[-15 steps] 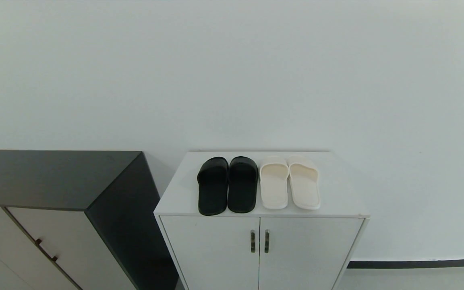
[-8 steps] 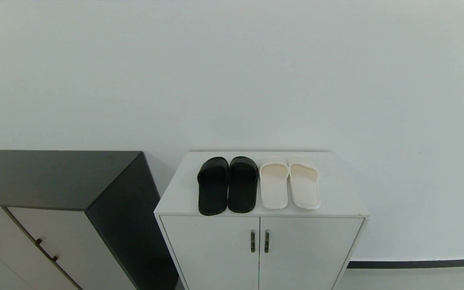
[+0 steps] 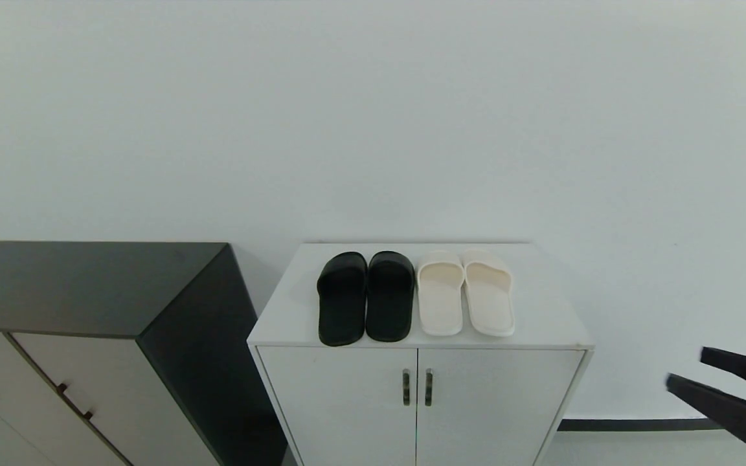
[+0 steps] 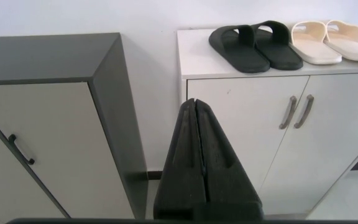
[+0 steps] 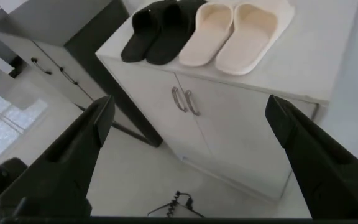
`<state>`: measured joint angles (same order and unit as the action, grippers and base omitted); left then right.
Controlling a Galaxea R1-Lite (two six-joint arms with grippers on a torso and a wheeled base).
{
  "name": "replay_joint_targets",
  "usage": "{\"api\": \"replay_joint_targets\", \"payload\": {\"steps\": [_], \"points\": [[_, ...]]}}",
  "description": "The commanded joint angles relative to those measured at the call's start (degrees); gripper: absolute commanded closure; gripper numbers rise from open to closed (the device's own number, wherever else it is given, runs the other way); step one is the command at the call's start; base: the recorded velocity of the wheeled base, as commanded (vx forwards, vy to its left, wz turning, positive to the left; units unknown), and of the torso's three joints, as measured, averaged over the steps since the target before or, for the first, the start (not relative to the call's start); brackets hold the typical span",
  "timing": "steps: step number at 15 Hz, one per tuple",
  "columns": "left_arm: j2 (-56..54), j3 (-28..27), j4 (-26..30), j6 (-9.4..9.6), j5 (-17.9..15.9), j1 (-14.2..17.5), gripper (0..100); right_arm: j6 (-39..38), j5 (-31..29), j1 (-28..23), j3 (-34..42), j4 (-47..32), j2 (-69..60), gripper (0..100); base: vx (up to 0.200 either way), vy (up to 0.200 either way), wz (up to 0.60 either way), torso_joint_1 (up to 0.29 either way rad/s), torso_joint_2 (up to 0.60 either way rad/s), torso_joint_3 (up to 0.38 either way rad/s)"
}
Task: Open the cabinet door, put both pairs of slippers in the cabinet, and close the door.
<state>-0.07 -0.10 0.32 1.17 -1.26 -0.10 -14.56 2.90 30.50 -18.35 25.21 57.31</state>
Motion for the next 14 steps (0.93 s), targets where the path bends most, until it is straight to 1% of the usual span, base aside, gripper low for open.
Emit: {"api": "replay_joint_targets", "payload": {"steps": [1,3,4,5,7,10,12,14], "points": [[0.2,0.0,-0.1,-0.03,0.0,0.0,100,-5.8,-14.8,14.1,-8.6,10.7,24.4,0,0.000,0.000,0.00,0.000,0.00,0.000],[0.1,0.0,0.0,-0.03,-0.1,0.0,100,-5.8,-20.3,14.2,-16.5,10.6,33.0,0,0.000,0.000,0.00,0.000,0.00,0.000],[0.1,0.0,-0.1,-0.03,0.0,0.0,100,-5.8,-24.7,14.3,-20.2,10.6,36.9,0,0.000,0.000,0.00,0.000,0.00,0.000],[0.1,0.0,-0.1,-0.03,0.0,0.0,100,-5.8,-30.3,14.3,-24.9,10.6,41.9,0,0.000,0.000,0.00,0.000,0.00,0.000],[0.1,0.0,-0.1,-0.03,0.0,0.0,100,-5.3,-35.4,14.3,-30.0,10.5,47.2,0,0.000,0.000,0.00,0.000,0.00,0.000],[0.1,0.0,-0.1,-0.03,0.0,0.0,100,-4.5,-39.6,13.8,-38.1,10.5,55.2,0,0.000,0.000,0.00,0.000,0.00,0.000],[0.1,0.0,-0.1,-0.12,0.0,0.0,100,-4.1,-39.7,13.4,-40.3,10.5,58.7,0,0.000,0.000,0.00,0.000,0.00,0.000],[0.1,0.0,-0.1,-0.12,0.0,0.0,100,-2.8,-39.7,11.6,-42.0,10.8,62.4,0,0.000,0.000,0.00,0.000,0.00,0.000]]}}
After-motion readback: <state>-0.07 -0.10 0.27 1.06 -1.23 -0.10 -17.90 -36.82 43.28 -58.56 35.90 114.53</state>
